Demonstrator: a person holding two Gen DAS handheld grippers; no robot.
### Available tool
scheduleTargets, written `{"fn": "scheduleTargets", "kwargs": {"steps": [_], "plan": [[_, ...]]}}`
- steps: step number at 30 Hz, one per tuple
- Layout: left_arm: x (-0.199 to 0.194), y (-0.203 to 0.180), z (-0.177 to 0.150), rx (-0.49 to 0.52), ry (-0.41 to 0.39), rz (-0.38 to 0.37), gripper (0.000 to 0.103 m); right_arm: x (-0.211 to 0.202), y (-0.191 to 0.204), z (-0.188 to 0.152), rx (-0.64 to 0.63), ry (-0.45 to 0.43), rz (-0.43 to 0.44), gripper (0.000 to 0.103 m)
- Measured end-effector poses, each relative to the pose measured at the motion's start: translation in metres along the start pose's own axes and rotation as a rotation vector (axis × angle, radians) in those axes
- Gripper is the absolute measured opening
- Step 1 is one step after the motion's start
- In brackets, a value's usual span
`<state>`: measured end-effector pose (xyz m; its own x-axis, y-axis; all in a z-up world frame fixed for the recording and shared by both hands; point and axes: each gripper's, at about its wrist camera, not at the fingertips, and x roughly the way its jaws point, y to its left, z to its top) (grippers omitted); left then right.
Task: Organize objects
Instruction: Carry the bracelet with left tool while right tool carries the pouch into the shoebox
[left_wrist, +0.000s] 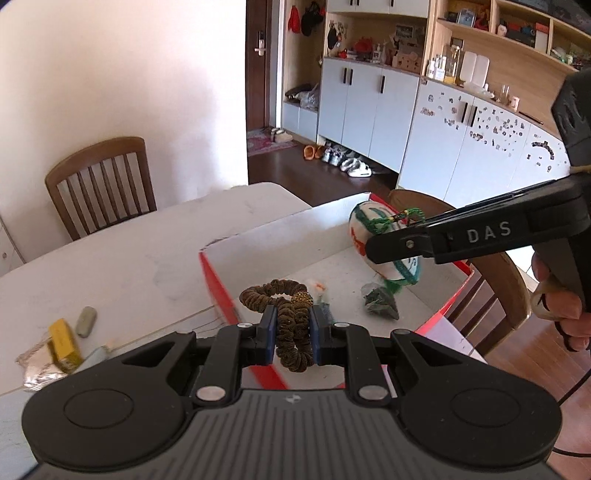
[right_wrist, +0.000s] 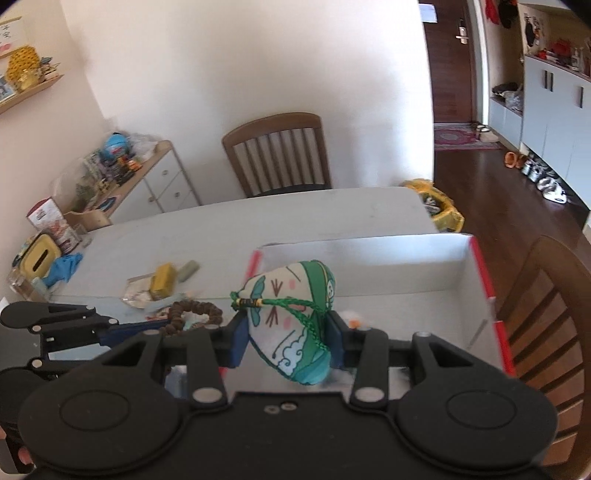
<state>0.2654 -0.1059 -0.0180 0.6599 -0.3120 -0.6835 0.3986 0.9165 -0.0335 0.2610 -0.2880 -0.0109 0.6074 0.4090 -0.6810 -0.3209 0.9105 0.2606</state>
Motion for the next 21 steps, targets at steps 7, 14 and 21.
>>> {"fn": "scheduleTargets", "kwargs": {"steps": [7, 14, 21], "plan": [[0.041, -0.011, 0.018, -0.015, 0.042, 0.017, 0.018, 0.010, -0.044, 0.002, 0.024, 0.020, -0.014, 0.042], [0.085, -0.011, 0.030, -0.042, 0.109, 0.032, 0.018, 0.030, -0.065, -0.008, 0.003, 0.076, -0.001, 0.042], [0.121, -0.005, 0.031, -0.079, 0.163, 0.047, 0.018, 0.059, -0.071, -0.024, -0.057, 0.157, -0.027, 0.042]]}}
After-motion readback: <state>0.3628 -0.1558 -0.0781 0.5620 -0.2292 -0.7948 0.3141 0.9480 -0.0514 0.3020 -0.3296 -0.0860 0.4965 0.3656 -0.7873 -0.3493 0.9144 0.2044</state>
